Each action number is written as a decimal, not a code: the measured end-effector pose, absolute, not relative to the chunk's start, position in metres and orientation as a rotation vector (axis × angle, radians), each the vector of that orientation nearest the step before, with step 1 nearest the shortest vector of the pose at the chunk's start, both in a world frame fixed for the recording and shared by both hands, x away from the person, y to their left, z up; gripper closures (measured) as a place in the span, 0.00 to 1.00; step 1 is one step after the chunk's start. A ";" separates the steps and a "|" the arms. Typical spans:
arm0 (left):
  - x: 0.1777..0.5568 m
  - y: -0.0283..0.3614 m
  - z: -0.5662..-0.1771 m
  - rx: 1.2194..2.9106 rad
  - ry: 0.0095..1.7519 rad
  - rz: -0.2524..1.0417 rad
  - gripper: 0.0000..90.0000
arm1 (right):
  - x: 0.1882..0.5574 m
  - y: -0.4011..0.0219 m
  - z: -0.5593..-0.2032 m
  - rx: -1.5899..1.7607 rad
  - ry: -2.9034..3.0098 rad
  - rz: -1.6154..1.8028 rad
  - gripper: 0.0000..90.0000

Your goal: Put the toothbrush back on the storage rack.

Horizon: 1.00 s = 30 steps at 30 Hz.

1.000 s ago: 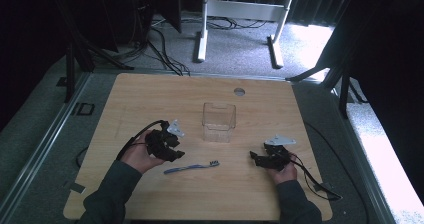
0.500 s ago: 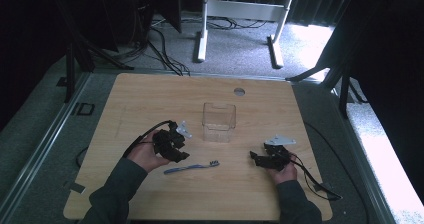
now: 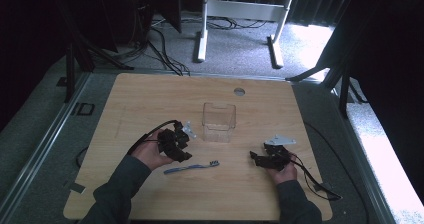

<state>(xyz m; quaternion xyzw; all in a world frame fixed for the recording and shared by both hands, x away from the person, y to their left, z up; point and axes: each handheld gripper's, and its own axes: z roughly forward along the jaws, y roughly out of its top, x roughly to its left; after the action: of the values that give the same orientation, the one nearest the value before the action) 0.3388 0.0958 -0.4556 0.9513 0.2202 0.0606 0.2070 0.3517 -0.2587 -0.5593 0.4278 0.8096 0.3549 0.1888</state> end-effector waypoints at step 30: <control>0.346 0.072 -0.467 2.748 0.568 0.131 0.63 | 0.352 -0.259 -0.559 1.201 2.278 0.997 0.31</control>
<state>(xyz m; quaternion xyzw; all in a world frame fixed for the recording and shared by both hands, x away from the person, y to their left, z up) 0.3460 0.0716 -0.4672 0.9647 0.1995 0.0460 0.1655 0.3518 -0.2588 -0.5594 0.4272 0.8100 0.3546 0.1890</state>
